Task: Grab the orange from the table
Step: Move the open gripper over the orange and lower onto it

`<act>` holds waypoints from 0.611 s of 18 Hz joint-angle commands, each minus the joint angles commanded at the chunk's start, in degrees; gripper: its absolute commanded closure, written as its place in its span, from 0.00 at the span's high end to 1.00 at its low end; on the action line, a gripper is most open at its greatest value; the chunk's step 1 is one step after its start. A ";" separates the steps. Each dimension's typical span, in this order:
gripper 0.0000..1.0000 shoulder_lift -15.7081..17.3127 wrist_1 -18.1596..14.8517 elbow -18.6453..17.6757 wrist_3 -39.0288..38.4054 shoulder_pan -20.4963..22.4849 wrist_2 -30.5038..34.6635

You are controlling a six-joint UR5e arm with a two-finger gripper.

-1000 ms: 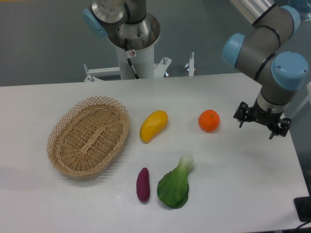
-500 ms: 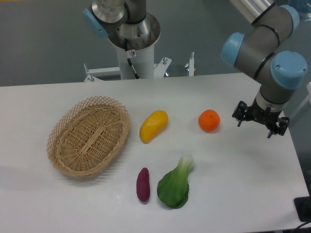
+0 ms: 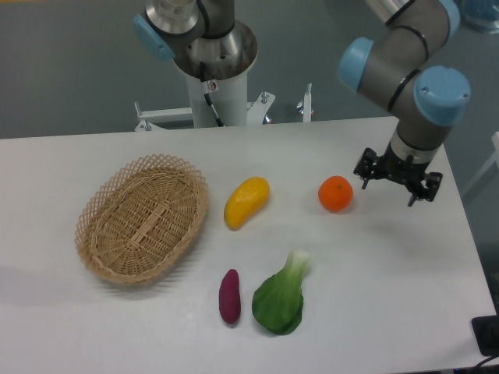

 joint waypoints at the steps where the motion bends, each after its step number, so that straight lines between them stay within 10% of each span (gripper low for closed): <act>1: 1.00 0.53 0.09 -0.79 0.96 -0.09 0.09; 11: 1.00 2.56 1.94 -9.59 3.52 -1.23 0.88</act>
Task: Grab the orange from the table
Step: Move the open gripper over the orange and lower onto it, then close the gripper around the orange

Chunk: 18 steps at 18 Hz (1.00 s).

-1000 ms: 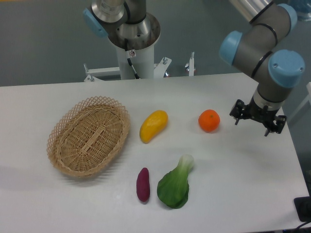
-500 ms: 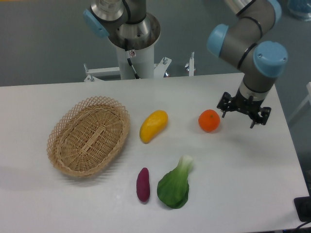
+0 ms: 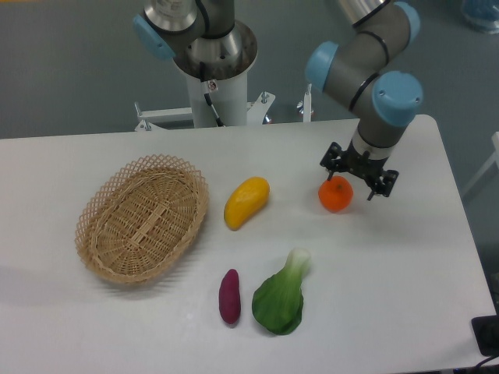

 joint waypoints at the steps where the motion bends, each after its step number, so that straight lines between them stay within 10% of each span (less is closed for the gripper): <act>1: 1.00 -0.09 0.09 0.00 0.00 0.00 0.00; 7: 1.00 -0.70 8.51 -3.34 -0.35 -0.35 0.17; 18: 1.00 -2.11 9.23 -4.13 -0.97 -2.29 3.87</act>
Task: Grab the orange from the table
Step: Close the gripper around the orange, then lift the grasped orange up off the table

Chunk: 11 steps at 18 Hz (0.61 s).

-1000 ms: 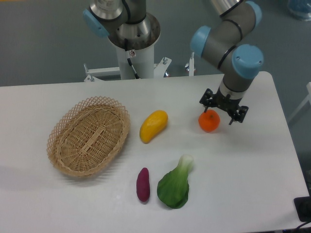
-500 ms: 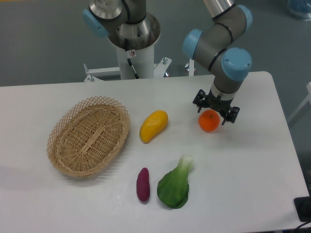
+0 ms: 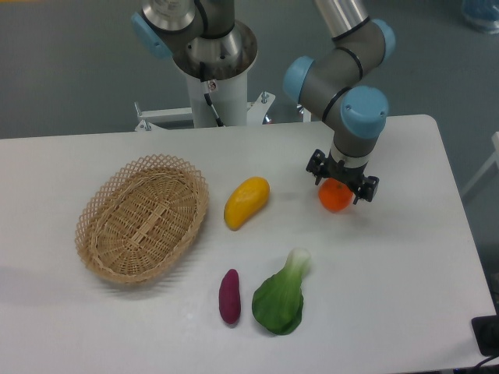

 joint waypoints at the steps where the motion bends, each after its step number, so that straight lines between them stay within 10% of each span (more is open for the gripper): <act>1: 1.00 -0.09 0.00 0.00 0.00 0.00 0.00; 4: 0.97 -0.44 1.40 -0.44 -0.44 -0.09 0.00; 8: 0.60 -0.44 1.41 -0.35 -0.35 -0.09 0.00; 11: 0.59 -0.26 1.14 0.52 -0.18 0.00 0.00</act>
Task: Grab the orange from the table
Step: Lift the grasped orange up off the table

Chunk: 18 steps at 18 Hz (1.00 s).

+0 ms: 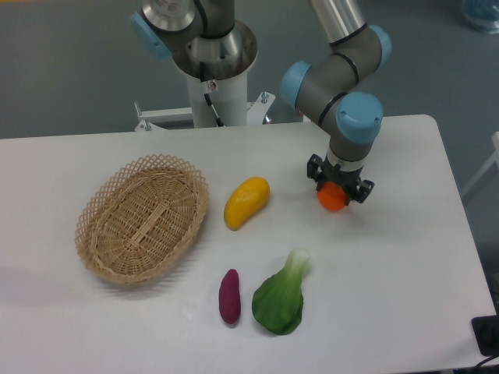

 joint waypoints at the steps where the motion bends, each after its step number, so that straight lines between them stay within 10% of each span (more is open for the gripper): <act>1: 0.59 0.09 0.09 0.26 -0.09 0.00 0.00; 18: 0.61 -2.02 -5.63 16.52 0.26 0.00 -0.61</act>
